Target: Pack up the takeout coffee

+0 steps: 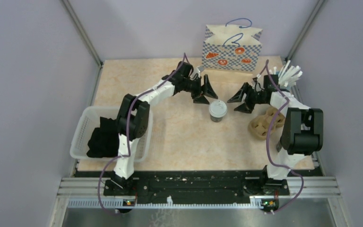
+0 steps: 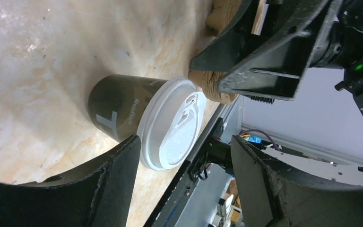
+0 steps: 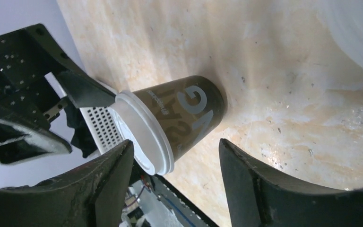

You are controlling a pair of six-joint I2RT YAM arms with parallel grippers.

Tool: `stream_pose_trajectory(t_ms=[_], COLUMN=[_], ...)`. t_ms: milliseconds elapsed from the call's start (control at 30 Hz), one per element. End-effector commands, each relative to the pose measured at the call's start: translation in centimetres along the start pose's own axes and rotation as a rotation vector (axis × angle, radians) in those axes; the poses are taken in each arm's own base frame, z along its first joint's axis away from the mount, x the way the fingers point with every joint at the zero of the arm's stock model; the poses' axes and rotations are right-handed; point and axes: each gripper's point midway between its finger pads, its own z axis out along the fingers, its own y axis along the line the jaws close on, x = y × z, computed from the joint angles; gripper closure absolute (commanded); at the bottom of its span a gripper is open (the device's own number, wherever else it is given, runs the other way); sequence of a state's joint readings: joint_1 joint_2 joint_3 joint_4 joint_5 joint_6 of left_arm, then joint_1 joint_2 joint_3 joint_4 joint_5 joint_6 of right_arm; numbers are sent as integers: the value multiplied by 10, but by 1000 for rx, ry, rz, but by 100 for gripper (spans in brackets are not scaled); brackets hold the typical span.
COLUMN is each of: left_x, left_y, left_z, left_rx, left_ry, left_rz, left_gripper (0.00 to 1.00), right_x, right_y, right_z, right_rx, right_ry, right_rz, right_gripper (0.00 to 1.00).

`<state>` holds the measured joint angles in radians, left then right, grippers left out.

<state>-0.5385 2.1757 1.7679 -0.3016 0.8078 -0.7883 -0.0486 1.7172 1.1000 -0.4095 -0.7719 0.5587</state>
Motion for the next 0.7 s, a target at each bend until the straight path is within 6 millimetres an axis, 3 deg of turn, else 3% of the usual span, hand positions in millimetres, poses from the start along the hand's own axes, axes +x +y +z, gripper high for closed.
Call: stream_pose_trajectory(t_ms=[0,67,167,267,400,667], left_x=[-1,-3,-4,2,10,44], left_y=[6,14,21,25,23,24], left_z=[-12,-11,-3,3,6,2], left_rx=[-21,-17,-13,1,10,-8], left_ry=[-9,2,25,42,48,80], left_rz=[1,-2,11,-9,-4,-32], left_gripper=[24,20,20,29,38,50], right_x=[-4,6,13,23,17,4], right_y=[25,24,24,24,27,33], right_z=[-6,-1,3,12,15,30], right_rx=[-66,-69,-81,-85,-92,-100], right_ry=[2,29,45,77,61,77], right_rz=[-89,-104,-102,-99,-100,-108], right_gripper=[28,22,20,31,52,55])
